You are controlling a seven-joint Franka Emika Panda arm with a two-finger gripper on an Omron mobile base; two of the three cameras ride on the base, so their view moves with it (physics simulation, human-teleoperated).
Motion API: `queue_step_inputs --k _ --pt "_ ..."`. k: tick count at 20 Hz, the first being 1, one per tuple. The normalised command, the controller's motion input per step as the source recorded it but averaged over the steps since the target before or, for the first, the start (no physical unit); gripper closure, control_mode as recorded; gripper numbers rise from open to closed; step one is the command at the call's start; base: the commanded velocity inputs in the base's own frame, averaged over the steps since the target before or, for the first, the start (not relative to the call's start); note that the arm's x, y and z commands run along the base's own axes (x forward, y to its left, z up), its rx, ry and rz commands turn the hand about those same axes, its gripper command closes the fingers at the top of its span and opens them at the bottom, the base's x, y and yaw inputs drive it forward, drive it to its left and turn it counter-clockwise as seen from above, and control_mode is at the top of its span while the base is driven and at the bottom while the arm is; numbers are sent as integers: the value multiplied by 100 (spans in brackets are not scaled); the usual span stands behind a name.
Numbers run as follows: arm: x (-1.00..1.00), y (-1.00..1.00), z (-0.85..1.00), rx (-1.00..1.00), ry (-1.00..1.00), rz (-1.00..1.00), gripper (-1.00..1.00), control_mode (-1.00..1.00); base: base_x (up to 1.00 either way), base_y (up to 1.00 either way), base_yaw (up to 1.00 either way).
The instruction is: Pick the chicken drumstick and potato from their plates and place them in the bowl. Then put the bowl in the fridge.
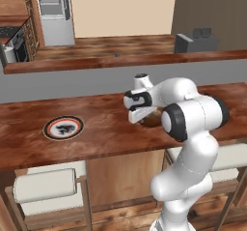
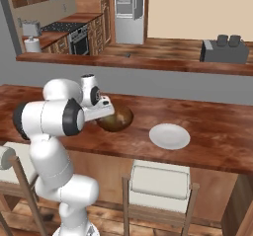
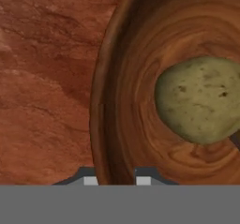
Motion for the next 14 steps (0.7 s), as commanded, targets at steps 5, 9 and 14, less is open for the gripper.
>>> queue_step_inputs --k 5,9,14 --pt "-25 -10 53 3 0 47 100 -100 0 0 0" --pt "-57 -7 39 0 -7 61 100 -100 0 0 0" --pt "-57 0 21 0 -14 57 100 -100 0 0 0"
